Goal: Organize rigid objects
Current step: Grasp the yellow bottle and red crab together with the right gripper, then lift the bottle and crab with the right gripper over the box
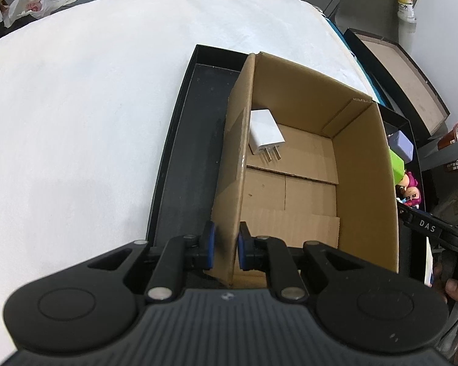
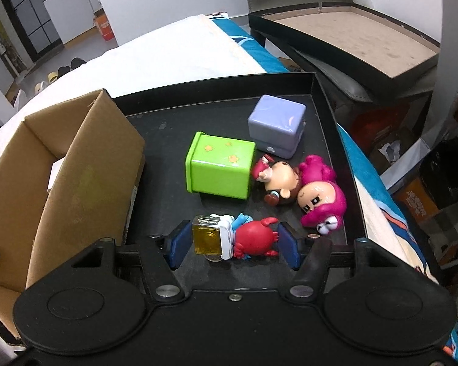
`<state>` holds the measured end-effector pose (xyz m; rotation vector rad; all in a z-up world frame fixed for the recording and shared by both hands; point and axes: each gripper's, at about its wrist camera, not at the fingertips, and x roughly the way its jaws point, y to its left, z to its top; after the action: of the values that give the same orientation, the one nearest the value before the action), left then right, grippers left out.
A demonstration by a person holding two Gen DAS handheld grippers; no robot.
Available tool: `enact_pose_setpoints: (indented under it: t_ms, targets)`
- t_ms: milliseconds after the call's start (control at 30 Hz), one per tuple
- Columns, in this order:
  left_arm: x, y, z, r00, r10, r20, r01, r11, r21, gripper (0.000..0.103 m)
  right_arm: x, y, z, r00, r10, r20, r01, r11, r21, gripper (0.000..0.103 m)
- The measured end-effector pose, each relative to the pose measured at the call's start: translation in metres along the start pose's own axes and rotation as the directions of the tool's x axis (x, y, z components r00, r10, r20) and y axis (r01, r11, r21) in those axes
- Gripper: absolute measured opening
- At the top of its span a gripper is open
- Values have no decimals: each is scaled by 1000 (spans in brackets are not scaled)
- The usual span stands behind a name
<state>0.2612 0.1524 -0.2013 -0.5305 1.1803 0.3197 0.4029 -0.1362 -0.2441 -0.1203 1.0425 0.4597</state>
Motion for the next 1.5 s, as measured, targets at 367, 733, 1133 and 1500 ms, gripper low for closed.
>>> enact_pose_setpoints:
  t_ms: [367, 733, 1133, 1500]
  targets:
    - [1, -7, 2, 1000, 17, -12, -16, 1000, 9, 13, -11, -6, -9, 1000, -6, -8, 6, 1000, 29, 59]
    - [2, -6, -3, 1000, 7, -6, -7, 1000, 14, 13, -25, -16, -19, 998, -11, -59, 16, 995, 95, 59]
    - [1, 0, -4, 1000, -17, 1, 17, 999, -32, 14, -58, -15, -10, 996, -43, -74, 48, 996, 74, 59]
    - [1, 7, -6, 999, -53, 4, 53, 997, -48, 14, -77, -1, 3, 995, -70, -73, 73, 996, 46, 59]
